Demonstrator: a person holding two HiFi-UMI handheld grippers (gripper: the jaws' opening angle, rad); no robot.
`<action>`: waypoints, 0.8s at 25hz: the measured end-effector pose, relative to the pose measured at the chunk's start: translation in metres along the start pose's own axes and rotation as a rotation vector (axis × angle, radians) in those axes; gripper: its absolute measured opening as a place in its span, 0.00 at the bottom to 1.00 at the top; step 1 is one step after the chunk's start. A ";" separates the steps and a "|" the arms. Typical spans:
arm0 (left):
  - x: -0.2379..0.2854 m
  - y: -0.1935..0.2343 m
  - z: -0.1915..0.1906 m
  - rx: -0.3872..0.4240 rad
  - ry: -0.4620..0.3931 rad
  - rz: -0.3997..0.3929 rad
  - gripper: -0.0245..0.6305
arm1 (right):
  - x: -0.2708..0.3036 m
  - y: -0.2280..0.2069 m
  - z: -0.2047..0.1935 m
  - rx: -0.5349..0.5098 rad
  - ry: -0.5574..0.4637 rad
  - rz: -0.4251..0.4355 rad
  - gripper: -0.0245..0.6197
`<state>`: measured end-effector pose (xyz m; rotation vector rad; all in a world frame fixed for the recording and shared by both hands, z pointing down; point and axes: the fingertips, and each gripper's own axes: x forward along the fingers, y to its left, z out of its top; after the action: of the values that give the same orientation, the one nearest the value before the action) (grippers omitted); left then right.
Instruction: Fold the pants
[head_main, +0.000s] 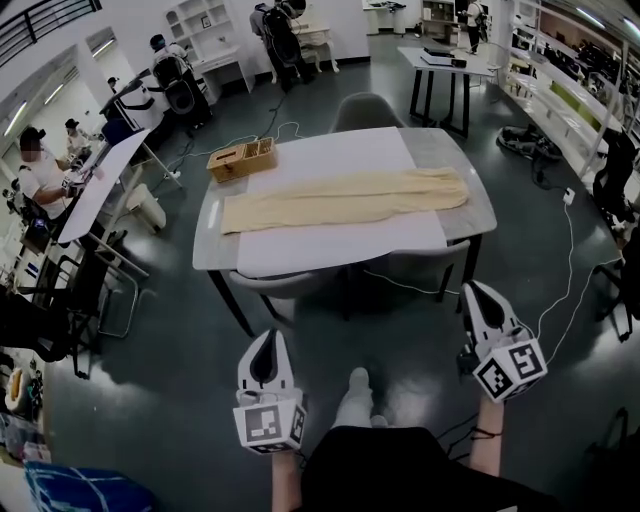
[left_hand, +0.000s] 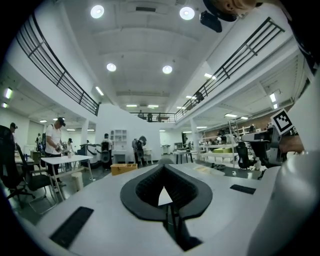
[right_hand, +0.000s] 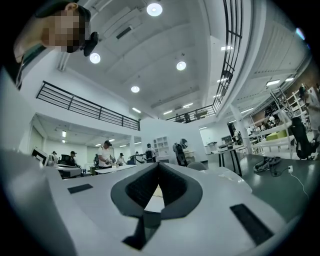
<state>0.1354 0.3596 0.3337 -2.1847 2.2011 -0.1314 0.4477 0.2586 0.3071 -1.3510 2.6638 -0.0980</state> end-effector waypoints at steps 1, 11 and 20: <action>0.004 0.002 -0.003 -0.005 0.006 0.001 0.05 | 0.006 0.000 -0.003 -0.006 0.008 0.000 0.06; 0.089 0.035 -0.010 -0.006 0.000 -0.004 0.05 | 0.103 -0.018 -0.018 -0.033 0.022 0.006 0.06; 0.178 0.062 -0.005 0.010 0.009 -0.045 0.05 | 0.191 -0.029 -0.033 -0.049 0.075 -0.006 0.06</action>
<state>0.0719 0.1820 0.3391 -2.2339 2.1509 -0.1534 0.3545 0.0874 0.3235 -1.3972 2.7411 -0.0866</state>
